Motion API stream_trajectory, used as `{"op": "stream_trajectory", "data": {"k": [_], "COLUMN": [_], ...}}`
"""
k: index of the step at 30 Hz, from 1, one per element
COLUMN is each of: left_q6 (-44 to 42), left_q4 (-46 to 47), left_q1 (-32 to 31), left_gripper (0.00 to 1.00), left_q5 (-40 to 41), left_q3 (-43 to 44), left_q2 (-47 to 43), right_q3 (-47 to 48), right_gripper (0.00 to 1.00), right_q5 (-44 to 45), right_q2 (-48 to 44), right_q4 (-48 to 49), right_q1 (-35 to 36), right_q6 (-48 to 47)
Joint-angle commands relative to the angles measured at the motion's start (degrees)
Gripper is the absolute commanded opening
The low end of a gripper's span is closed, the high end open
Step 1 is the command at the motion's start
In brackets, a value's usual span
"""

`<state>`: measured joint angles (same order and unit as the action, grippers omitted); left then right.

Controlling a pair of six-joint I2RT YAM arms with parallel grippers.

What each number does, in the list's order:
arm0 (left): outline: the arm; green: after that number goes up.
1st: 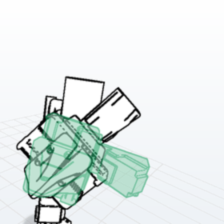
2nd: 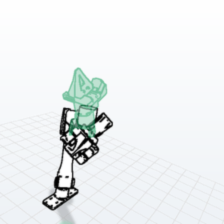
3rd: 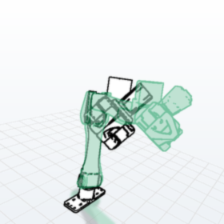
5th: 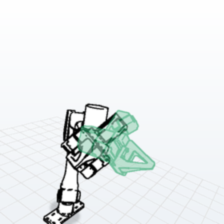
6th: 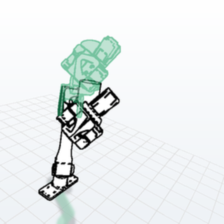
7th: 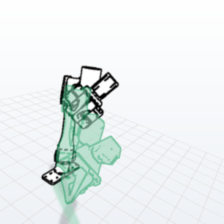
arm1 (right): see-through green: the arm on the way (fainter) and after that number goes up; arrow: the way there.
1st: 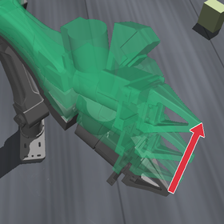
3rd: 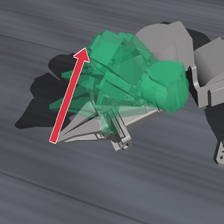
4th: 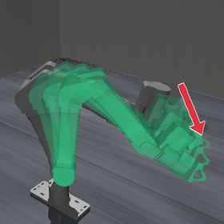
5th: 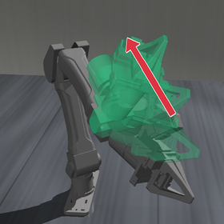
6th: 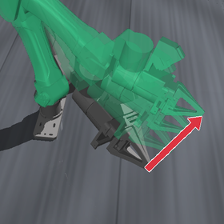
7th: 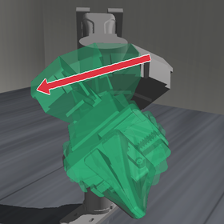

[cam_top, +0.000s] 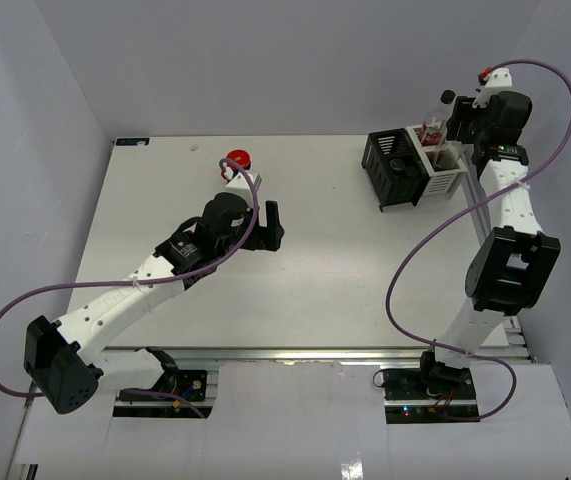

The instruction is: Organize the condiment bottles

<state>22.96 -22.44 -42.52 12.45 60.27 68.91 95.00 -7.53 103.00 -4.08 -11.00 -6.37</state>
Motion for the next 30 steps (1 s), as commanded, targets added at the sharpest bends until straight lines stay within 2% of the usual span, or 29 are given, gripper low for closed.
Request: {"op": "stream_trajectory", "data": {"k": [1, 11, 15, 19, 23, 26, 30], "left_q6": [0.24, 0.07, 0.04, -0.11, -0.04, -0.02, -0.01], "left_q4": [0.02, 0.02, 0.14, -0.06, 0.00, 0.02, -0.08], "left_q1": [0.25, 0.34, 0.34, 0.34, 0.34, 0.42, 0.42], "left_gripper": [0.98, 0.98, 0.98, 0.98, 0.98, 0.98, 0.98], "left_q5": [-0.79, -0.85, -0.90, -0.85, -1.14, -1.49, -1.48], "left_q3": [0.61, 0.68, 0.82, 1.51, 2.14, 2.54, 3.01], "left_q2": [-1.99, -1.49, -0.87, -0.09, 0.33, 0.53, 1.01], "right_q3": [0.83, 2.39, 4.01, 4.05, 3.36, 4.48, 5.25], "right_gripper": [0.08, 0.08, 0.10, 0.30, 0.40, 0.52, 0.64], "right_q5": [0.30, -0.45, -1.83, -2.75, -3.78, -4.71, -5.37], "right_q2": [-3.07, 0.04, 2.02, 3.26, 4.53, 6.03, 7.23], "right_q4": [4.69, 0.06, -1.53, -1.03, 1.24, 1.27, 0.91], "right_q1": [-0.86, -0.95, -0.95, -0.95, -0.88, -0.95, -0.94], "right_q6": [0.46, 0.88, 0.45, 0.13, 0.04, -0.13, -0.05]}}
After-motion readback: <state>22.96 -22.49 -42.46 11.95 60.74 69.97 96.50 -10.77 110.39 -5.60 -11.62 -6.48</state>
